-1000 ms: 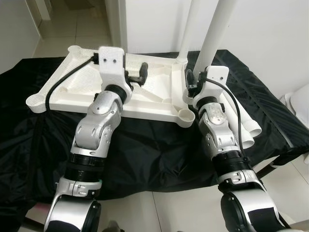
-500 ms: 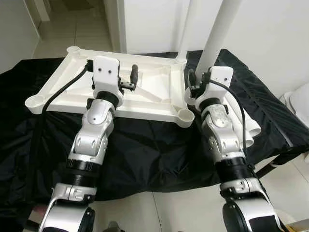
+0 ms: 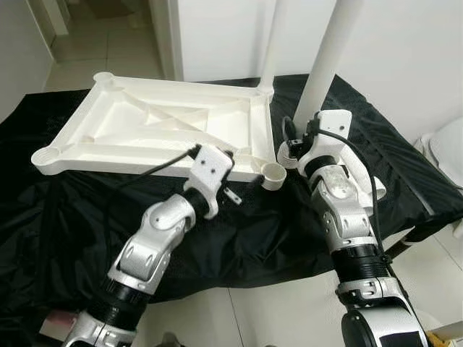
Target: Building children table
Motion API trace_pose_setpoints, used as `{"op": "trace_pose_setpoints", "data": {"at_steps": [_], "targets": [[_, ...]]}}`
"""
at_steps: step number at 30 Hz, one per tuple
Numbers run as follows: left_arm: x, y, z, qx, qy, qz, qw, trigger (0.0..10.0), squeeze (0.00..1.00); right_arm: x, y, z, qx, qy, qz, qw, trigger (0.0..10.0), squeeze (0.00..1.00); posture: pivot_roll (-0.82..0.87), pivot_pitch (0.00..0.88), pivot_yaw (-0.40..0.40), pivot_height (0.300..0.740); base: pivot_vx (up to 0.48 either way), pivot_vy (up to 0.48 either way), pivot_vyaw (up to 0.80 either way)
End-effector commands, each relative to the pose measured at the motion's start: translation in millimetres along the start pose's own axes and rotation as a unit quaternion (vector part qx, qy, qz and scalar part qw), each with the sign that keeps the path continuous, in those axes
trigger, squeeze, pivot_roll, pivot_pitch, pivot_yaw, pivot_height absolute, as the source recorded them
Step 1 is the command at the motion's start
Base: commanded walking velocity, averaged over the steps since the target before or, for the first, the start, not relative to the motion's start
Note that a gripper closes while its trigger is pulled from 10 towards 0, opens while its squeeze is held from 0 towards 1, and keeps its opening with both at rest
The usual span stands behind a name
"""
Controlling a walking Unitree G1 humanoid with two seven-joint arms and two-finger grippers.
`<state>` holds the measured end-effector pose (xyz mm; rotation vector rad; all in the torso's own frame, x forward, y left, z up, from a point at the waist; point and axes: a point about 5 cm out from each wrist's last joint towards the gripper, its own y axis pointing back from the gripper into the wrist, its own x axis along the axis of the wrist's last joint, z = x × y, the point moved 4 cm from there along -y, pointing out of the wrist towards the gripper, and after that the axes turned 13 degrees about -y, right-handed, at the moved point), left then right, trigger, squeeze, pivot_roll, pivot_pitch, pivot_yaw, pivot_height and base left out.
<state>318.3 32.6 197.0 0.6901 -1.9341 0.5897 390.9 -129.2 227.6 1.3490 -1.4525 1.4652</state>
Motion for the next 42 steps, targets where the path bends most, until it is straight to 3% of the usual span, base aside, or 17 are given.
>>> {"op": "trace_pose_setpoints", "data": {"at_steps": [1,7,16,30,42], "targets": [[-1.7,1.8,4.8,-0.010,0.003,-0.004,1.000,10.0,0.00,0.4,2.2,0.3,0.005,0.000,-0.002,1.000,10.0,0.00,-0.04,0.041,0.011,0.740,0.000,0.000,0.00],[-11.7,6.5,12.9,-0.024,0.006,-0.022,0.999,10.0,0.00,-4.4,1.9,0.3,0.017,-0.004,-0.012,1.000,10.0,0.00,-0.04,0.040,0.009,0.740,0.000,0.000,0.00],[-17.6,13.1,26.1,-0.058,0.004,-0.051,0.997,10.0,0.00,-24.7,-3.6,-9.5,0.051,-0.059,-0.033,0.996,10.0,0.00,-0.02,0.041,0.003,0.740,0.000,0.000,0.00],[-6.5,13.4,23.9,-0.048,0.007,-0.039,0.998,10.0,0.00,-37.6,-9.5,-8.2,0.048,-0.063,-0.052,0.996,10.0,0.00,0.00,0.031,-0.013,0.740,0.000,0.000,0.00],[-1.5,14.7,24.6,-0.044,0.011,-0.035,0.998,10.0,0.00,-42.7,-4.3,6.7,0.035,-0.029,-0.061,0.997,10.0,0.00,0.00,0.038,-0.018,0.740,0.000,0.000,0.00]]}}
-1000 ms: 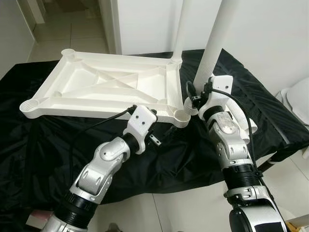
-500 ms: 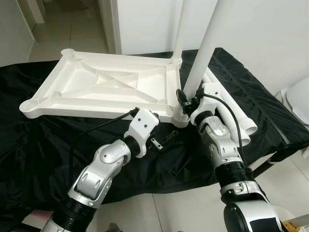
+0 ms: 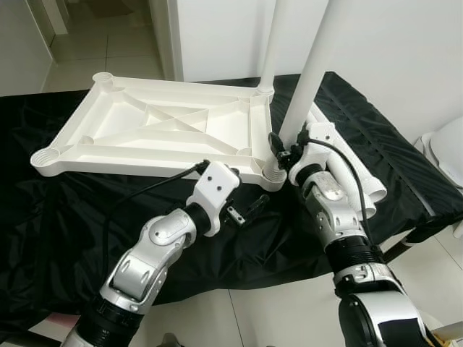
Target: Building children table
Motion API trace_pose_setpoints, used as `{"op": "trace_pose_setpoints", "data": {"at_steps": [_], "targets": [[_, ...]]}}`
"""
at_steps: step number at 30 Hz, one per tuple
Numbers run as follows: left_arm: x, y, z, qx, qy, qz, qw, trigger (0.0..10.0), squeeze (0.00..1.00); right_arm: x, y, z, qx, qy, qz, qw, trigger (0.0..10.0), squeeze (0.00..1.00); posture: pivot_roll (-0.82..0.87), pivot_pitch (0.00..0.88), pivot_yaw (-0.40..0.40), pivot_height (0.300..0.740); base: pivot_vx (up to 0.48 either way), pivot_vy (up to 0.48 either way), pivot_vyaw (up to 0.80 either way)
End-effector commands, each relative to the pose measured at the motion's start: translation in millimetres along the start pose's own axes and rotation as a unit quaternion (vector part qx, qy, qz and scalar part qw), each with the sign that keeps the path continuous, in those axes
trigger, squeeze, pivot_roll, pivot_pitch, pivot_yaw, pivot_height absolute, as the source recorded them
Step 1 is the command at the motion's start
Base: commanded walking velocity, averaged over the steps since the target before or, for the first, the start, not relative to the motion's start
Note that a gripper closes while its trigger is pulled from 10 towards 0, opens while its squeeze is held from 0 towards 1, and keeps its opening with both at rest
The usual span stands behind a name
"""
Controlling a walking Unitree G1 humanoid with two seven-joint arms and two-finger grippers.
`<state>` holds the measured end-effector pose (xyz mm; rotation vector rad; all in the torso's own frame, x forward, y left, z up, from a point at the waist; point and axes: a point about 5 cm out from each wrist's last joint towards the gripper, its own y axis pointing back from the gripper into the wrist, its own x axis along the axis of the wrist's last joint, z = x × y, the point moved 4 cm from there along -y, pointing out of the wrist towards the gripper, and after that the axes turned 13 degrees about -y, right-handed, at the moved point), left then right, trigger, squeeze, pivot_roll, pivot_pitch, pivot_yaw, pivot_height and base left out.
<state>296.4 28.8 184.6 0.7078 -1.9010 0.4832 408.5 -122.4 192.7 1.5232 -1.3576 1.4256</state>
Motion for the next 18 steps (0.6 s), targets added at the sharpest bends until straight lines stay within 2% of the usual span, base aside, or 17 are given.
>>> {"op": "trace_pose_setpoints", "data": {"at_steps": [1,8,13,18], "targets": [[0.8,1.2,2.9,-0.011,0.004,-0.001,1.000,10.0,0.00,-5.3,5.5,7.0,-0.009,0.009,-0.007,1.000,10.0,0.00,0.00,0.039,-0.017,0.740,0.000,0.000,0.00],[0.6,1.9,3.1,-0.014,0.006,-0.004,1.000,10.0,0.00,-10.8,10.5,8.7,-0.003,0.020,-0.016,1.000,10.0,0.00,-0.01,0.050,-0.010,0.740,0.000,0.000,0.00],[2.5,1.8,1.4,-0.013,0.003,-0.003,1.000,10.0,0.00,-30.4,19.4,-5.7,0.057,0.036,-0.055,0.996,10.0,0.00,-0.01,0.061,-0.006,0.740,0.000,0.000,0.00],[3.5,2.3,0.9,-0.013,0.004,-0.003,1.000,10.0,0.00,-38.1,24.1,-7.8,0.078,0.044,-0.073,0.993,10.0,0.00,0.00,0.062,-0.005,0.740,0.000,0.000,0.00]]}}
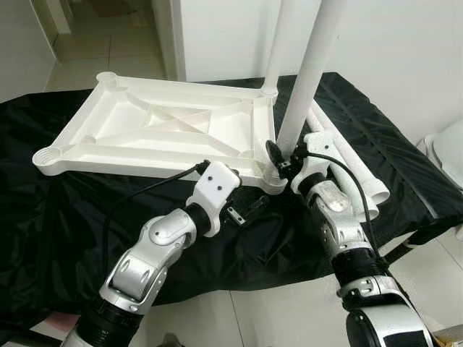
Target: Building children table
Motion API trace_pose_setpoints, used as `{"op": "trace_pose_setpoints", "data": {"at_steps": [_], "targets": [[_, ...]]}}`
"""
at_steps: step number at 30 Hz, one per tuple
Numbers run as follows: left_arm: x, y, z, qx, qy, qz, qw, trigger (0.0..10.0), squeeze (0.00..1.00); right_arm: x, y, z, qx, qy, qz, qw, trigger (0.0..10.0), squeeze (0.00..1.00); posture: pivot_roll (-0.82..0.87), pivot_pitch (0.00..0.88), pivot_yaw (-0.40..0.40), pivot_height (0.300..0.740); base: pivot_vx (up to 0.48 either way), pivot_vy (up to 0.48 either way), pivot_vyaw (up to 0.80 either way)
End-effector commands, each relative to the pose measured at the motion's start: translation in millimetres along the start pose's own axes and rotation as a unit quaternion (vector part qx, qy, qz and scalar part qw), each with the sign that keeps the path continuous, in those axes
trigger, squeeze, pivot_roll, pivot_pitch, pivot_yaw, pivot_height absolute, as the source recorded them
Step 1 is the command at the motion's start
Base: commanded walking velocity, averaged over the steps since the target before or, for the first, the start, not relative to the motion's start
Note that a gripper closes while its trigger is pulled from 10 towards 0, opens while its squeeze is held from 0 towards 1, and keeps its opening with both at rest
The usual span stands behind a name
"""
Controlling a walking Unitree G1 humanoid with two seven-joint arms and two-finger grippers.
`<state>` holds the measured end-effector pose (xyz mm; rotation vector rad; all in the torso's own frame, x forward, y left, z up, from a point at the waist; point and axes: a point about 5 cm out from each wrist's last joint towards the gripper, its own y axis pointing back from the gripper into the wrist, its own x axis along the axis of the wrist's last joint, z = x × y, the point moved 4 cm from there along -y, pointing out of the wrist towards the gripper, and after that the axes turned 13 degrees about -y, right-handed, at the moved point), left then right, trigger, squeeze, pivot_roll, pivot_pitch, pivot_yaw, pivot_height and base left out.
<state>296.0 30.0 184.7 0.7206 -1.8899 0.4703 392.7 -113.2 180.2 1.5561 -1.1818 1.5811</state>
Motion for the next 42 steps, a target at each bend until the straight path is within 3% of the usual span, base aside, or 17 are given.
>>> {"op": "trace_pose_setpoints", "data": {"at_steps": [1,8,17,25,30,33,35,42], "targets": [[3.9,1.5,1.1,-0.011,0.001,0.006,1.000,10.0,0.00,-28.9,10.0,-0.7,0.011,0.000,-0.059,0.998,10.0,0.00,-0.01,0.061,-0.004,0.740,0.000,0.000,0.00],[5.3,2.4,-0.2,-0.011,0.001,0.006,1.000,10.0,0.00,-33.2,14.1,5.5,0.009,-0.004,-0.071,0.997,10.0,0.00,0.00,0.067,-0.004,0.740,0.000,0.000,0.00],[7.9,2.8,0.2,-0.014,0.000,0.007,1.000,10.0,0.00,-40.1,18.7,32.2,-0.067,-0.064,-0.081,0.992,10.0,0.00,0.00,0.068,0.002,0.740,0.000,0.000,0.00],[9.8,3.6,-1.0,-0.014,-0.001,0.009,1.000,10.0,0.00,-50.4,25.2,41.6,-0.100,-0.094,-0.093,0.986,10.0,0.00,-0.01,0.073,0.008,0.740,0.000,0.000,0.00],[11.2,3.2,0.0,-0.018,-0.003,0.010,1.000,10.0,0.00,-57.1,28.1,48.2,-0.136,-0.134,-0.097,0.977,10.0,0.00,-0.01,0.075,0.009,0.740,0.000,0.000,0.00],[11.5,3.2,0.3,-0.019,-0.002,0.010,1.000,10.0,0.00,-59.9,29.1,49.6,-0.142,-0.133,-0.103,0.976,10.0,0.00,-0.01,0.076,0.009,0.740,0.000,0.000,0.00],[12.5,3.1,0.7,-0.019,0.000,0.011,1.000,10.0,0.00,-69.9,32.0,51.7,-0.161,-0.154,-0.122,0.967,10.0,0.00,-0.01,0.076,0.009,0.740,0.000,0.000,0.00],[14.2,3.0,0.5,-0.019,0.000,0.013,1.000,10.0,0.00,-77.2,33.9,54.7,-0.183,-0.183,-0.131,0.957,10.0,0.00,-0.01,0.079,0.007,0.740,0.000,0.000,0.00]]}}
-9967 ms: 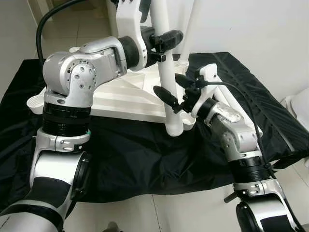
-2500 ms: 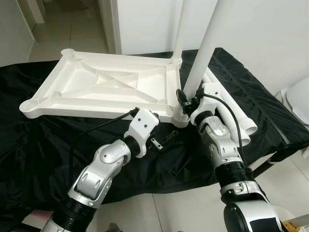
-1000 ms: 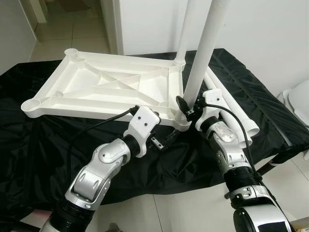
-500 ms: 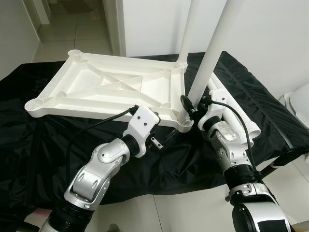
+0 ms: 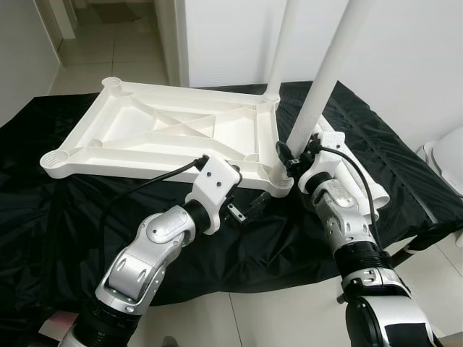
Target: Building children table
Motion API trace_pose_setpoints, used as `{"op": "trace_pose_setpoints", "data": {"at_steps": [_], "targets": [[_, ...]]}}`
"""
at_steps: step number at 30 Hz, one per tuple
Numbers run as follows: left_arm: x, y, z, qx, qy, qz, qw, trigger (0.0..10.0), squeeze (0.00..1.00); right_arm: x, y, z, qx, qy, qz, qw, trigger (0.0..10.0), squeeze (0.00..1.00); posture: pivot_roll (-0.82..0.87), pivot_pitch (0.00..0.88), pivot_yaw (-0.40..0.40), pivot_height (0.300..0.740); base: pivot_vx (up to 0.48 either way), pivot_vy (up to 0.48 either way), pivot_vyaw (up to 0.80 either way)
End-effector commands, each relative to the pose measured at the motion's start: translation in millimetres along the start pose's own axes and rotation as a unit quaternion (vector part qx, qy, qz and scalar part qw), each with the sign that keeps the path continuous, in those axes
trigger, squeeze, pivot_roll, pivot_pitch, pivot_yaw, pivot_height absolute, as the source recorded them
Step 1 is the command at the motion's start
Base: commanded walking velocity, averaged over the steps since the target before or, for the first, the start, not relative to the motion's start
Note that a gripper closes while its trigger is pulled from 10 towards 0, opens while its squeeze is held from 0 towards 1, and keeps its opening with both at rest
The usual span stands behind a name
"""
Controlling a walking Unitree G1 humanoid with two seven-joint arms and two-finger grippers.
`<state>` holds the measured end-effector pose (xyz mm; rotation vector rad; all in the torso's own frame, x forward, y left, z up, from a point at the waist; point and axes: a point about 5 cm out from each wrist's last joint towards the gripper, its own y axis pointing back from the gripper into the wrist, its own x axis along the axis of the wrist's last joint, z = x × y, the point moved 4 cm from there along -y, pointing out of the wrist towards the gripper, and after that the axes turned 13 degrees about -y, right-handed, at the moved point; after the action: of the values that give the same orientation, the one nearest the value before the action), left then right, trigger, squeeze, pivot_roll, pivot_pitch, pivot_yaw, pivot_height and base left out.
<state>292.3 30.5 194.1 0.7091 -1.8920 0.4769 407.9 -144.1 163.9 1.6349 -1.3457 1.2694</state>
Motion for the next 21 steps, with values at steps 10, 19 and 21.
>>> {"op": "trace_pose_setpoints", "data": {"at_steps": [10,19,21], "targets": [[6.7,0.9,2.0,-0.018,-0.002,0.010,1.000,10.0,0.00,-60.3,23.1,42.3,-0.130,-0.110,-0.097,0.981,10.0,0.00,-0.01,0.079,0.006,0.740,0.000,0.000,0.00],[7.8,0.9,2.7,-0.021,-0.002,0.011,1.000,10.0,0.00,-41.4,18.9,34.6,-0.137,-0.037,-0.040,0.989,10.0,0.00,-0.01,0.080,0.007,0.740,0.000,0.000,0.00],[7.8,1.0,2.7,-0.021,-0.001,0.011,1.000,10.0,0.00,-40.2,18.4,30.9,-0.134,-0.026,-0.033,0.990,10.0,0.00,-0.01,0.080,0.006,0.740,0.000,0.000,0.00]]}}
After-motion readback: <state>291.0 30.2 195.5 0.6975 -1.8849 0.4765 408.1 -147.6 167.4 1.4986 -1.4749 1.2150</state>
